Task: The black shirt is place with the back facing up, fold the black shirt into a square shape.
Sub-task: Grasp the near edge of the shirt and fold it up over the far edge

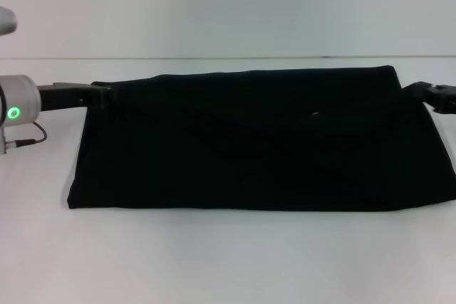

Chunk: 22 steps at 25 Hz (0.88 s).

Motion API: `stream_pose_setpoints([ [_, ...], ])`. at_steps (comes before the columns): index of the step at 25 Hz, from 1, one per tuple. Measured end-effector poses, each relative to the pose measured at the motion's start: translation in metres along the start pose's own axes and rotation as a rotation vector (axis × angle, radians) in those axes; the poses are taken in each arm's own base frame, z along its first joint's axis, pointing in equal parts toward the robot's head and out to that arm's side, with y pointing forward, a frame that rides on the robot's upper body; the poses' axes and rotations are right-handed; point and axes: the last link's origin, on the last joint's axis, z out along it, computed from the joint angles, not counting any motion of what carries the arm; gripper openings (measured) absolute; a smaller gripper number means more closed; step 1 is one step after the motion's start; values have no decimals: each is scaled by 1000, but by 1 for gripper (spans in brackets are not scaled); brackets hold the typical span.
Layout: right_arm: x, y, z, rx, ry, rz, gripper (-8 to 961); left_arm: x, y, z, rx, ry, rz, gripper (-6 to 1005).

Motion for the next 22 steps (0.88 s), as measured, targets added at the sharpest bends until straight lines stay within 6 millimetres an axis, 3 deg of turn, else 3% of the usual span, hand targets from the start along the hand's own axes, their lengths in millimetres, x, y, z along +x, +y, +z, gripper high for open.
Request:
stream_pose_setpoints([
  [3, -3, 7, 22, 42, 27, -22, 30, -3, 5, 7, 11, -15, 19, 5],
  [7, -13, 14, 36, 54, 31, -53, 30, -2, 8, 10, 14, -19, 34, 5],
  [15, -38, 9, 38, 77, 12, -54, 29, 17, 1, 5, 60, 20, 67, 4],
  [22, -61, 12, 52, 116, 29, -103, 29, 35, -3, 5, 114, 73, 78, 5],
])
